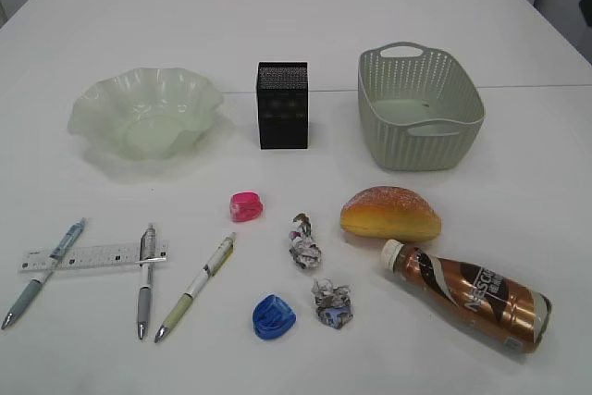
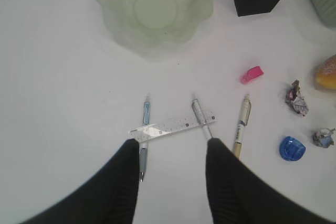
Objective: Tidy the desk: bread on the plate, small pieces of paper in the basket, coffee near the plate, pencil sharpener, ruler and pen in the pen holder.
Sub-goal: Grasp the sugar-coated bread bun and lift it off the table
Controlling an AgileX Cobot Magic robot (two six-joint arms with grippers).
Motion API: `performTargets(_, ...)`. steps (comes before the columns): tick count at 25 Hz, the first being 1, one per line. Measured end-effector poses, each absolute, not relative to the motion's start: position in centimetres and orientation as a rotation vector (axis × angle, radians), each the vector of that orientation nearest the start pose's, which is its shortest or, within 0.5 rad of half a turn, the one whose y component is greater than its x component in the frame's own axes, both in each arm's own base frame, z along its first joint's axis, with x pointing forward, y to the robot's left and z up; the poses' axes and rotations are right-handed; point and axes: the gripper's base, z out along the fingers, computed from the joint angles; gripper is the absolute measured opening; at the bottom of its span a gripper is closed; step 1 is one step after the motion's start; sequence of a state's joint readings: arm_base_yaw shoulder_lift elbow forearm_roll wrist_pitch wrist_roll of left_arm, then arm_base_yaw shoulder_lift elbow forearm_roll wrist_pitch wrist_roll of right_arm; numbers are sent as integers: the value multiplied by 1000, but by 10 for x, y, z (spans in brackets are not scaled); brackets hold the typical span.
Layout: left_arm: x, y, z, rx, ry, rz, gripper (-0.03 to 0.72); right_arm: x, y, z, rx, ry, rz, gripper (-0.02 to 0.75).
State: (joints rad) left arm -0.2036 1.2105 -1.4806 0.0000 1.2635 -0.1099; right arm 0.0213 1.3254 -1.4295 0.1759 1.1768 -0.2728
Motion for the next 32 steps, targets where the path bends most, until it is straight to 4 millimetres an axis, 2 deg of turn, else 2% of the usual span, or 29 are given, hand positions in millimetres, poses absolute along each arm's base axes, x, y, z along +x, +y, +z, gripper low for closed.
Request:
performTargets(2, 216, -45, 437, 116, 2481, -133, 307, 279, 23, 396, -464, 2534, 150, 510)
performTargets(5, 216, -45, 437, 116, 2481, -133, 307, 303, 31, 387, -744, 2508, 116, 510)
performTargets(8, 216, -45, 437, 116, 2481, -133, 307, 317, 45, 374, -1071, 2423, 73, 510)
performTargets(11, 216, -45, 437, 116, 2481, -133, 307, 329, 60, 355, -1260, 2389, 82, 510)
performTargets(16, 216, -45, 437, 116, 2481, -133, 307, 351, 78, 312, -1446, 2428, 94, 510)
performTargets(22, 216, -45, 437, 116, 2481, -133, 307, 372, 87, 263, -1609, 2499, 47, 509)
performTargets(27, 216, -45, 437, 116, 2481, -133, 307, 380, 104, 234, -1714, 2479, 58, 509)
performTargets(32, 216, -45, 437, 116, 2481, -133, 307, 385, 119, 222, -1752, 2429, 46, 509)
